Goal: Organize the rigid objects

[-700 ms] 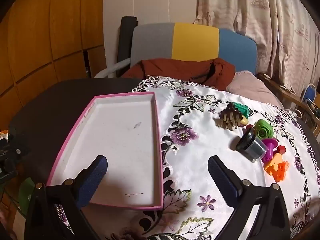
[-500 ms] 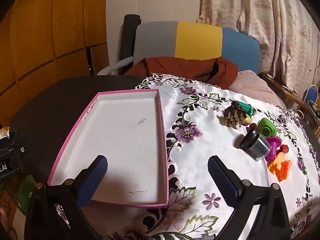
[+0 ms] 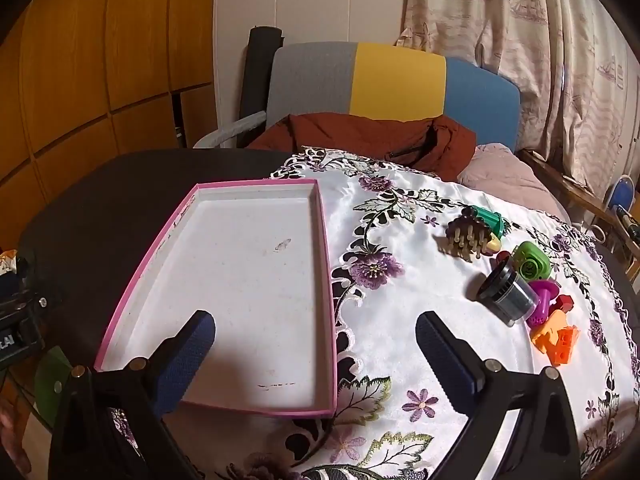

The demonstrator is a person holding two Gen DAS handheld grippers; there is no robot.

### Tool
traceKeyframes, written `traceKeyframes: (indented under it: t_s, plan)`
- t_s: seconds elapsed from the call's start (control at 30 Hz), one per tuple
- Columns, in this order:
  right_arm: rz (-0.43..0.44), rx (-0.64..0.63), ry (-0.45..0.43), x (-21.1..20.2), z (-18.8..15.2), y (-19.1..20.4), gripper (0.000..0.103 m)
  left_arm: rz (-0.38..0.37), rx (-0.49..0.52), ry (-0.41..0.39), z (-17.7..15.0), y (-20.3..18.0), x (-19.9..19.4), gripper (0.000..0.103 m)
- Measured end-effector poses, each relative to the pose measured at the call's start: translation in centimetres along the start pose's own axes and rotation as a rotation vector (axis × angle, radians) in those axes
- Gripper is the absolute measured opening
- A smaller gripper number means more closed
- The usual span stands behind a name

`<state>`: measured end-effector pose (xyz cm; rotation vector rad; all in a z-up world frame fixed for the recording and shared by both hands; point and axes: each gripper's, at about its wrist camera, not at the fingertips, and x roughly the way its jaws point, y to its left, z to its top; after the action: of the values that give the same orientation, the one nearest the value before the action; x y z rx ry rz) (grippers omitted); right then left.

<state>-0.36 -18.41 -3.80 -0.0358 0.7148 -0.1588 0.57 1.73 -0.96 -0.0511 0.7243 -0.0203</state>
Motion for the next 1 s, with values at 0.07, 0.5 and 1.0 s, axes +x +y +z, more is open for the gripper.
traceKeyframes:
  t_s: [0.07, 0.5, 1.0]
  plan:
    - [0.0, -0.015, 0.005, 0.3, 0.0, 0.3, 0.102, 0.011, 0.003, -0.009, 0.1, 0.0, 0.1, 0.103]
    - [0.012, -0.026, -0.032, 0.1, 0.2, -0.1, 0.102, -0.019, 0.023, 0.031, -0.3, -0.9, 0.7, 0.103]
    - [0.025, -0.064, -0.042, 0.1, 1.3, -1.6, 0.102, -0.037, 0.087, 0.042, 0.0, -2.0, 0.8, 0.103]
